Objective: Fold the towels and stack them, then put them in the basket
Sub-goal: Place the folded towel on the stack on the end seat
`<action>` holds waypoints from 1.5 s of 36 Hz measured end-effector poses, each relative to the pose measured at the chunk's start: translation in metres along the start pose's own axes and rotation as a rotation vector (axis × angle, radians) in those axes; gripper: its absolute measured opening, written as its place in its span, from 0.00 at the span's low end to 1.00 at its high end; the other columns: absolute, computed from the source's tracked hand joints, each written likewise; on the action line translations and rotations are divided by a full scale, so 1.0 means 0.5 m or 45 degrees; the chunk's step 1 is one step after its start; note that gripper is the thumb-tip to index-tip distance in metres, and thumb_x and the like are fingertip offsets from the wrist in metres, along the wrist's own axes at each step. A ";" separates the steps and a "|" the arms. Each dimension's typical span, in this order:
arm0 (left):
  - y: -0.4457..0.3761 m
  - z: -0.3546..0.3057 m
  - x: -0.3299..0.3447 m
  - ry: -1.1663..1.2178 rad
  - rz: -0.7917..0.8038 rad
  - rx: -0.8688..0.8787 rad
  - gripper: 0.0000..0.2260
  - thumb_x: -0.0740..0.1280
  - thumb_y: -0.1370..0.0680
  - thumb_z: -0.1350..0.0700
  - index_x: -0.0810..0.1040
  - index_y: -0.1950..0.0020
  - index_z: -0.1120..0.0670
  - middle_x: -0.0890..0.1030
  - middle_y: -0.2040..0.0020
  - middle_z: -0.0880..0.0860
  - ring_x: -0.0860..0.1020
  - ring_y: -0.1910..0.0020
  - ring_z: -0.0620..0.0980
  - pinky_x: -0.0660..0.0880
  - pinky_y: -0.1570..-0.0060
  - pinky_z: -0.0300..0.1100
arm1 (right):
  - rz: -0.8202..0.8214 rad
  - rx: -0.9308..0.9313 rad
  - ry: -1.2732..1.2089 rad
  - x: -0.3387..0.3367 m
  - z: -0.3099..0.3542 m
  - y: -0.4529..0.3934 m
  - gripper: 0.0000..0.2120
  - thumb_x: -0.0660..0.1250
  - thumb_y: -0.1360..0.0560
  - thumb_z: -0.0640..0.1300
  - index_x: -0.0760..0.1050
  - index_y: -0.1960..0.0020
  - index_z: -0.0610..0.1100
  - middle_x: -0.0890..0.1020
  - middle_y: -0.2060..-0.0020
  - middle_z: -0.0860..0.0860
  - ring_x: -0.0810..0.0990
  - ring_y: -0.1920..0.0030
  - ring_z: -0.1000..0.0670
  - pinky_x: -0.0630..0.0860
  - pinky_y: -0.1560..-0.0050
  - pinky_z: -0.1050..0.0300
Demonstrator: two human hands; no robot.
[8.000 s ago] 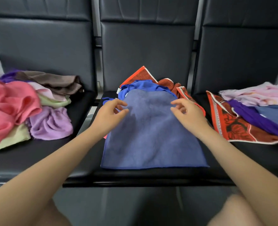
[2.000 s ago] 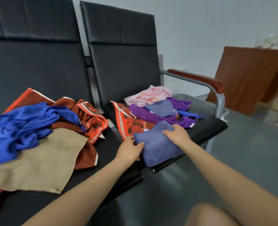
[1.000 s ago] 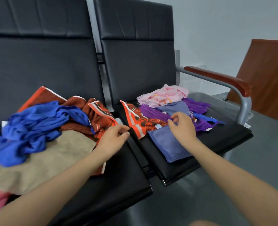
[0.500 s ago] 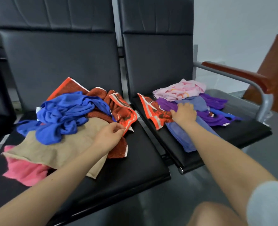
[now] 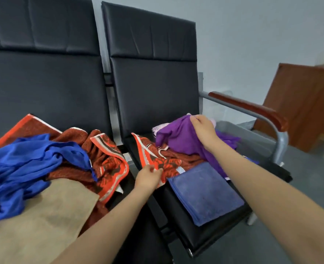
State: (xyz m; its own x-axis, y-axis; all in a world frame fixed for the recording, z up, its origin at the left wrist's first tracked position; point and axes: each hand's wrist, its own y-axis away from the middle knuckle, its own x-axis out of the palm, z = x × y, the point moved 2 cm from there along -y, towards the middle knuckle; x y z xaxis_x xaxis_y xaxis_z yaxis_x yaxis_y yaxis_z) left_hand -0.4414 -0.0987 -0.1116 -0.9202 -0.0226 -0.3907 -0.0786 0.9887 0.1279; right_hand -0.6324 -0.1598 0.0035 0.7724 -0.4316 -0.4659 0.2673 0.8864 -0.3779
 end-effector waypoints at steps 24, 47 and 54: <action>0.245 -0.192 -0.457 0.883 0.084 0.253 0.19 0.58 0.20 0.41 0.79 0.45 0.54 0.82 0.54 0.52 0.80 0.58 0.49 0.75 0.59 0.40 | 0.290 -0.014 -1.279 0.048 0.488 0.277 0.09 0.69 0.25 0.46 0.77 0.63 0.45 0.77 0.61 0.47 0.75 0.57 0.50 0.72 0.54 0.56; 0.391 0.102 -0.652 0.250 -0.479 0.525 0.09 0.59 0.18 0.59 0.76 0.56 0.56 0.75 0.61 0.47 0.70 0.61 0.43 0.68 0.57 0.41 | 1.039 -0.363 -0.350 0.354 0.415 0.569 0.17 0.70 0.30 0.60 0.77 0.43 0.60 0.81 0.44 0.60 0.78 0.41 0.61 0.73 0.39 0.60; 0.393 0.102 -0.682 0.338 -0.476 0.501 0.11 0.63 0.21 0.50 0.76 0.57 0.57 0.76 0.58 0.51 0.73 0.57 0.47 0.69 0.53 0.46 | 1.089 -0.446 -0.623 0.365 0.433 0.585 0.08 0.68 0.23 0.39 0.77 0.51 0.34 0.80 0.59 0.49 0.77 0.58 0.57 0.73 0.55 0.65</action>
State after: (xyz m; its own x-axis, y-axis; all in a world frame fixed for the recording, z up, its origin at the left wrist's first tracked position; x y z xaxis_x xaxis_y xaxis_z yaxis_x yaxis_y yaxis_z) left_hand -0.1232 0.1109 0.0002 -0.9258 -0.3652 -0.0971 -0.3138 0.8861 -0.3411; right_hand -0.2885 0.0571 -0.0189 0.7951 0.5009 -0.3419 -0.5998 0.7325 -0.3219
